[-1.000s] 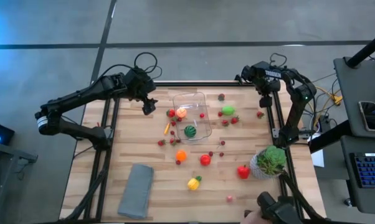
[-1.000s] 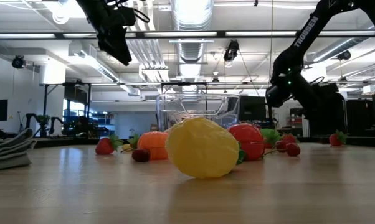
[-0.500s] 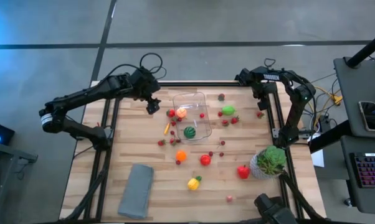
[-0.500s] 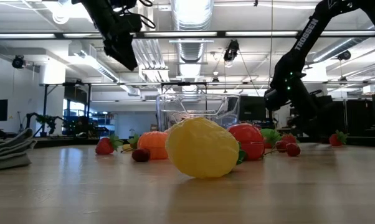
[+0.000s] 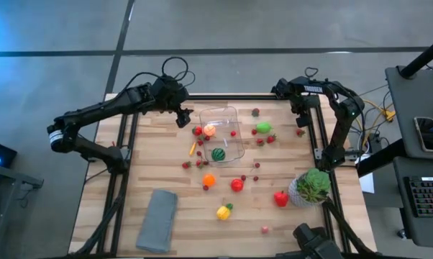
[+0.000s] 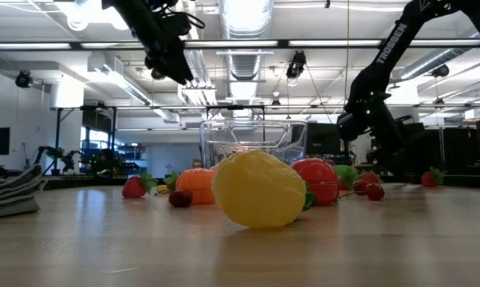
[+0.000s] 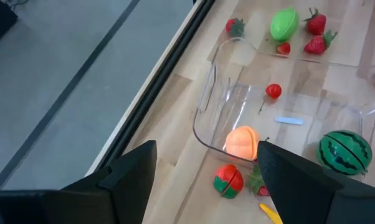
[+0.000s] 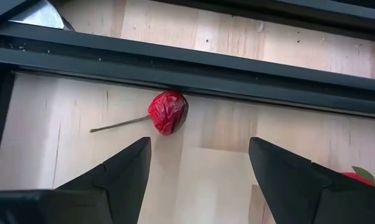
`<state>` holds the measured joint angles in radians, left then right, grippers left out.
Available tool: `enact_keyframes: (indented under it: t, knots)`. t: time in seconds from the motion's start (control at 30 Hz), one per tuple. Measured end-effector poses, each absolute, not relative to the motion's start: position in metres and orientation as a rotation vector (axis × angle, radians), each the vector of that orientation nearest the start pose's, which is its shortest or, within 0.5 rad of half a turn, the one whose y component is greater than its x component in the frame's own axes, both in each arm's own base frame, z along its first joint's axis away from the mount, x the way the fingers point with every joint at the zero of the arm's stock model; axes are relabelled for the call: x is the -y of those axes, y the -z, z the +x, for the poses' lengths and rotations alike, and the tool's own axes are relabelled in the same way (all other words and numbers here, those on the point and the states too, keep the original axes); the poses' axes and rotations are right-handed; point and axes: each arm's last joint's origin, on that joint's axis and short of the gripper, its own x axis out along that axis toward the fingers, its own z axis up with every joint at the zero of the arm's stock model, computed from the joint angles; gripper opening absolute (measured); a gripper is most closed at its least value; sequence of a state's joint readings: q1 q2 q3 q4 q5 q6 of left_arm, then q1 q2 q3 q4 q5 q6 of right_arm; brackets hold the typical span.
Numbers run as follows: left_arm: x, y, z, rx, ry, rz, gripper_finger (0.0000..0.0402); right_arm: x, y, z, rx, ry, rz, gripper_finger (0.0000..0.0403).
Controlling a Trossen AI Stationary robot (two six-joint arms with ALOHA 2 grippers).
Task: Pick and placing Produce into tupperware
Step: Put the red cherry into the transparent container
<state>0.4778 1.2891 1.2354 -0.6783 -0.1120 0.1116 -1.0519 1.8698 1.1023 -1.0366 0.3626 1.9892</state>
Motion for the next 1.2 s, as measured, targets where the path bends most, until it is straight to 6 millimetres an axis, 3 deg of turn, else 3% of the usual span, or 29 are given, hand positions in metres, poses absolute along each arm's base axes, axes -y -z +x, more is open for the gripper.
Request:
enact_keyframes:
  t: [0.2, 0.3, 0.37, 0.47, 0.53, 0.67, 0.8, 0.97, 1.2]
  knots:
    - [-0.128, -0.334, 0.242, -0.773, -0.522, -0.050, 0.0263, 0.260, -0.137, 0.137, 0.211, -2.690, -1.736, 0.0263]
    - [-0.124, -0.345, 0.235, -0.747, -0.572, -0.198, 0.0263, 0.260, -0.137, 0.137, 0.212, -2.690, -1.736, 0.0263]
    - [-0.117, -0.359, 0.226, -0.646, -0.482, -0.249, 0.0263, 0.260, -0.137, 0.137, 0.213, -2.691, -1.736, 0.0263]
    - [-0.100, -0.381, 0.209, -0.395, -0.220, -0.170, 0.0263, 0.260, -0.137, 0.137, 0.211, -2.690, -1.737, 0.0263]
    - [-0.094, -0.383, 0.192, -0.263, -0.220, -0.150, 0.0263, 0.260, -0.137, 0.137, 0.209, -2.689, -1.736, 0.0263]
    - [-0.082, -0.362, 0.156, -0.082, -0.286, -0.121, 0.0263, 0.260, -0.137, 0.137, 0.163, -2.678, -1.729, 0.0263]
    - [-0.070, -0.333, 0.134, 0.045, -0.293, -0.136, 0.0263, 0.260, -0.137, 0.137, 0.159, -2.677, -1.730, 0.0263]
    - [-0.062, -0.301, 0.116, 0.142, -0.326, -0.160, 0.0263, 0.261, -0.137, 0.137, 0.158, -2.677, -1.732, 0.0263]
    - [-0.060, -0.271, 0.102, 0.193, -0.516, -0.221, 0.0263, 0.261, -0.137, 0.137, 0.152, -2.675, -1.731, 0.0263]
